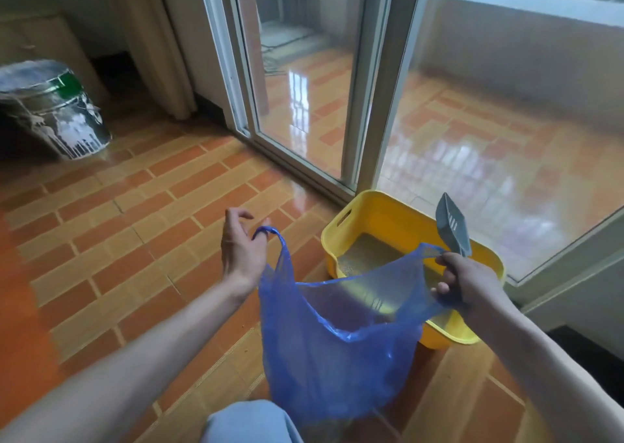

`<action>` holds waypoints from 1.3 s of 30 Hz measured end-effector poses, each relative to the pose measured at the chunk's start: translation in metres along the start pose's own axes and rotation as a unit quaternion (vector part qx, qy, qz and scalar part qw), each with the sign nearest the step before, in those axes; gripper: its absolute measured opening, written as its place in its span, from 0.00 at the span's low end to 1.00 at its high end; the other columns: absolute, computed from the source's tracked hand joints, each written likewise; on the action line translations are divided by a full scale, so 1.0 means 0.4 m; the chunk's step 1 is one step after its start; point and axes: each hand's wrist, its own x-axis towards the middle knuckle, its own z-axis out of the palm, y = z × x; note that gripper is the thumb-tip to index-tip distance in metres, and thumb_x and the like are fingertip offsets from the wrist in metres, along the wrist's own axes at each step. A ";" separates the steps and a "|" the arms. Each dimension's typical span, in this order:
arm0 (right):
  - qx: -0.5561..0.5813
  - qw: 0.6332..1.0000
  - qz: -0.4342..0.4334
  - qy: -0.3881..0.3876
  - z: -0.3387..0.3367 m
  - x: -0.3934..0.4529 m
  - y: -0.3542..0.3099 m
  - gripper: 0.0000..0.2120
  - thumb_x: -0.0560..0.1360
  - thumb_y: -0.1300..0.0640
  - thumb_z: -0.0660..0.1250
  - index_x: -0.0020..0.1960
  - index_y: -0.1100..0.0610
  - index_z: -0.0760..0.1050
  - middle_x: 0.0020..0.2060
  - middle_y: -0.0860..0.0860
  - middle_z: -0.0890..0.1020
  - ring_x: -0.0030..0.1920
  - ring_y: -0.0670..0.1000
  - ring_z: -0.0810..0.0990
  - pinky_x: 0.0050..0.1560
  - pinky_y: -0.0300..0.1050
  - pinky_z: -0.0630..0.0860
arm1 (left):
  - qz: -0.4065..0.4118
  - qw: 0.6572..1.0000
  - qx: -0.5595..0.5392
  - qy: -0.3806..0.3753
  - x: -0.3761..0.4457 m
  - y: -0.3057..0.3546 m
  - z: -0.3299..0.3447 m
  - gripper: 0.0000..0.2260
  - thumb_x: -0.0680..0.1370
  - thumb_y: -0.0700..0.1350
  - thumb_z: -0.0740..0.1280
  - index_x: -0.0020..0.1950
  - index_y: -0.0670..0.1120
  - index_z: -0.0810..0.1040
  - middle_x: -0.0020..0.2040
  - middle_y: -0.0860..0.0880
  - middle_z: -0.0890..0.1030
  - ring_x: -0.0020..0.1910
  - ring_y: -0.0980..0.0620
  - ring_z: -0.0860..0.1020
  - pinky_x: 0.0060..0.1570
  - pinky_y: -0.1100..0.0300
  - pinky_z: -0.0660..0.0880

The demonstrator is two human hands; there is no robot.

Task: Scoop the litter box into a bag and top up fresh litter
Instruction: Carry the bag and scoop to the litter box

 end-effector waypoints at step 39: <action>-0.257 0.949 -0.168 0.073 -0.105 -0.025 0.130 0.12 0.83 0.50 0.64 0.50 0.58 0.79 0.39 0.56 0.85 0.40 0.57 0.84 0.41 0.51 0.81 | 0.074 0.963 -0.099 -0.238 -0.093 -0.035 0.053 0.11 0.85 0.52 0.58 0.50 0.54 0.78 0.26 0.56 0.67 0.21 0.53 0.68 0.26 0.52 0.74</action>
